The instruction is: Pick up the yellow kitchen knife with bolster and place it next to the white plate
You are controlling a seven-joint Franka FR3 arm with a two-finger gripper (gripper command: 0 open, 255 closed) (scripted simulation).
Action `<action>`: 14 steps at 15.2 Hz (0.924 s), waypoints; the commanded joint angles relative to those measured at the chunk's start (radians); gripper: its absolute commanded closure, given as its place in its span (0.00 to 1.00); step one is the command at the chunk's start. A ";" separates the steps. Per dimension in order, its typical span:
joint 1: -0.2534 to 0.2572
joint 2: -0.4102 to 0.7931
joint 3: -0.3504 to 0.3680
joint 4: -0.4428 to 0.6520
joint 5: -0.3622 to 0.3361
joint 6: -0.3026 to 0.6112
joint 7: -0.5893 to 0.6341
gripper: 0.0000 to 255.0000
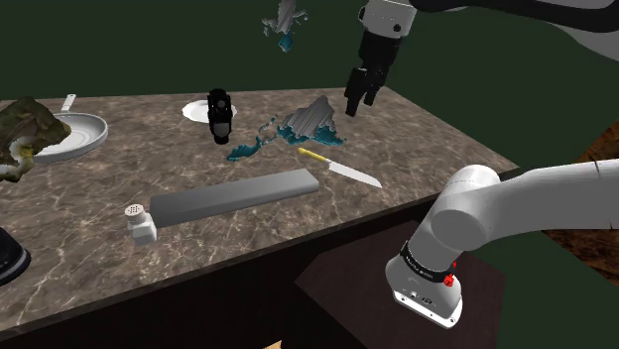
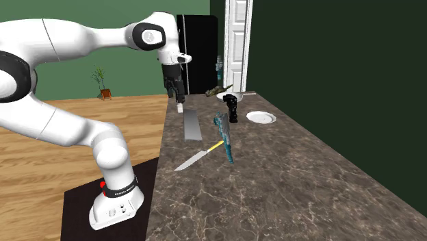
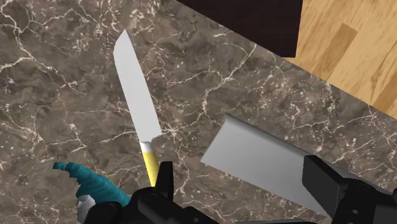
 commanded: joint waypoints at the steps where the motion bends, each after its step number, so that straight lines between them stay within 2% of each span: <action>1: 0.000 0.000 0.000 0.000 0.000 0.000 0.000 0.00; 8: -0.003 0.047 -0.040 -0.187 -0.079 0.229 -0.118 0.00; 14: -0.022 0.156 -0.078 -0.300 -0.156 0.452 -0.206 0.00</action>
